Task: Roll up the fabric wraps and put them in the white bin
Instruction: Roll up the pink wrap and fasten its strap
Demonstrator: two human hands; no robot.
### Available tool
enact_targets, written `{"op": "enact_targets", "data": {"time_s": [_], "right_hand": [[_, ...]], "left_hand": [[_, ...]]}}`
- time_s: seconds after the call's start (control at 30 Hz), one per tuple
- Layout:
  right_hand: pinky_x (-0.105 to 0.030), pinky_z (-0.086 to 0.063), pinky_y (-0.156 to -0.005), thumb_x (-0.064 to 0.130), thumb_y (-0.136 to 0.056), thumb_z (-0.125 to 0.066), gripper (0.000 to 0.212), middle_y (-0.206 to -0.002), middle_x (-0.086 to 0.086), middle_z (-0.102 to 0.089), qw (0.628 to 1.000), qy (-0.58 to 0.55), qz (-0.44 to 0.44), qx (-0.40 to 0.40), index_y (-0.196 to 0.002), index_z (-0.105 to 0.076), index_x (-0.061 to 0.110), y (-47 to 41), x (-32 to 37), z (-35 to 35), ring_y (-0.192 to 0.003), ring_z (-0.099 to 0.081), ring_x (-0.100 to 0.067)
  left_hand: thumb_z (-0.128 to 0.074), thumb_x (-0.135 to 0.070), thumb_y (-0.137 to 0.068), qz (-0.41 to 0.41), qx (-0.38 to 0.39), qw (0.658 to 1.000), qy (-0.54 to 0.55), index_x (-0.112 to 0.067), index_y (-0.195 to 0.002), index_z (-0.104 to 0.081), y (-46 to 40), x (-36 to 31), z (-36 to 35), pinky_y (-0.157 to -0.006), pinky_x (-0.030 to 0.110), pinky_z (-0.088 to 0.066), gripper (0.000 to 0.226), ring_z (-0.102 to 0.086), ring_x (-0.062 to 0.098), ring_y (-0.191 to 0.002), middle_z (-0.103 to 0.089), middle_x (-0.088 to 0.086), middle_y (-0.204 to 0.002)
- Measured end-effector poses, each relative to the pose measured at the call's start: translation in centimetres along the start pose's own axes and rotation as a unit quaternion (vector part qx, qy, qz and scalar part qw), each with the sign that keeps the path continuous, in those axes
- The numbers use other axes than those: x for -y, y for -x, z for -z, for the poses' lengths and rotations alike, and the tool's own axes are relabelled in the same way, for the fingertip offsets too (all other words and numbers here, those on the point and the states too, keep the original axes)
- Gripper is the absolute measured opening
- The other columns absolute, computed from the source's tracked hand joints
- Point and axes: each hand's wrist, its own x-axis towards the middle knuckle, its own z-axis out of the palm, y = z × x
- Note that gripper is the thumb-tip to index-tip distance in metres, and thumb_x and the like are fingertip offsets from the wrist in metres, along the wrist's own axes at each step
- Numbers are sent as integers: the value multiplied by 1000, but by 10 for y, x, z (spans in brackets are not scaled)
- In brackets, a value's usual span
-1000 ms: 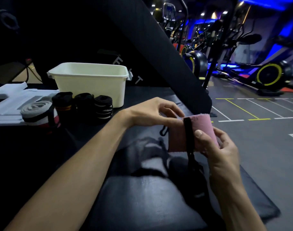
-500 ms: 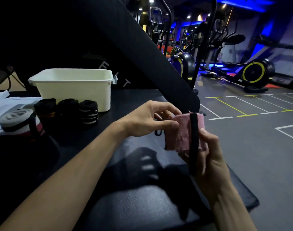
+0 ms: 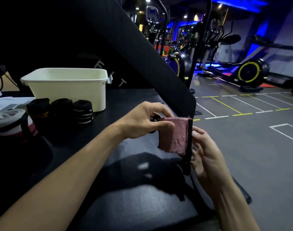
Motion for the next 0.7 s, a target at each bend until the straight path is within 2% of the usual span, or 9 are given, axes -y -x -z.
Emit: {"op": "enact_targets", "data": {"time_s": [0.07,0.17,0.23,0.3,0.37,0.43,0.53,0.63,0.7], "right_hand": [[-21,-51,-58,14,-94,-61,8,-84,-1,-68,996,63,52,-38,-99,-64,18,0,-2,4,-69,-63,-9],[-38,-58,-79,8,-96,-63,10,-94,-5,-74,970,190,134,-75,-97,-65,18,-2,-8,12,-84,-69,-16],[-42,-59,-86,7,-95,-65,12,-97,-4,-74,945,263,165,-99,-97,-67,19,-3,-11,13,-91,-71,-16],[-33,-59,-84,14,-90,-73,15,-98,3,-76,940,284,162,-93,-102,-66,21,-1,-14,9,-94,-73,-10],[-28,-58,-82,37,-77,-83,41,-104,10,-75,926,338,153,-70,-111,-63,26,3,-15,5,-96,-72,-5],[-21,-56,-76,43,-67,-86,55,-102,19,-72,913,376,141,-74,-114,-58,31,5,-18,4,-93,-70,0],[-19,-55,-69,32,-68,-84,52,-96,32,-66,903,385,150,-121,-111,-56,33,3,-22,5,-85,-68,3],[-39,-60,-76,37,-65,-81,54,-96,24,-70,909,361,152,-145,-113,-56,33,0,-25,4,-83,-70,-2],[-43,-60,-78,46,-59,-76,59,-94,16,-71,910,348,159,-160,-113,-57,32,0,-25,5,-83,-70,-3]], "left_hand": [[-80,-27,-86,-1,-7,999,-33,-5,-104,-73,0,-2,-1,-67,29,-52,29,-65,16,-78,-71,17,-101],[-81,-42,-83,-10,-17,994,-109,-16,-99,-75,-1,-1,-5,-82,38,-58,31,-69,14,-88,-69,3,-104],[-83,-37,-84,-13,-21,989,-147,-18,-95,-75,-2,-1,-11,-81,31,-58,24,-69,11,-86,-67,0,-103],[-85,-35,-83,-13,-37,983,-180,-20,-93,-74,-2,-2,-17,-75,18,-52,21,-68,7,-82,-66,-3,-101],[-86,-38,-80,-7,-61,979,-194,-18,-90,-75,-2,-2,-23,-71,13,-47,25,-66,5,-79,-64,-5,-98],[-87,-44,-78,0,-87,974,-210,-19,-88,-75,-2,-2,-31,-70,19,-49,30,-63,6,-75,-63,-7,-95],[-87,-53,-73,11,-125,964,-235,-22,-82,-74,-2,-4,-48,-73,31,-52,35,-58,3,-70,-62,-9,-90],[-88,-58,-69,2,-162,956,-243,-25,-80,-72,-2,-8,-59,-74,34,-52,39,-57,3,-72,-63,-9,-89],[-91,-51,-69,-10,-145,967,-209,-25,-83,-73,-2,-10,-55,-72,31,-53,34,-61,5,-72,-66,-9,-89]]}}
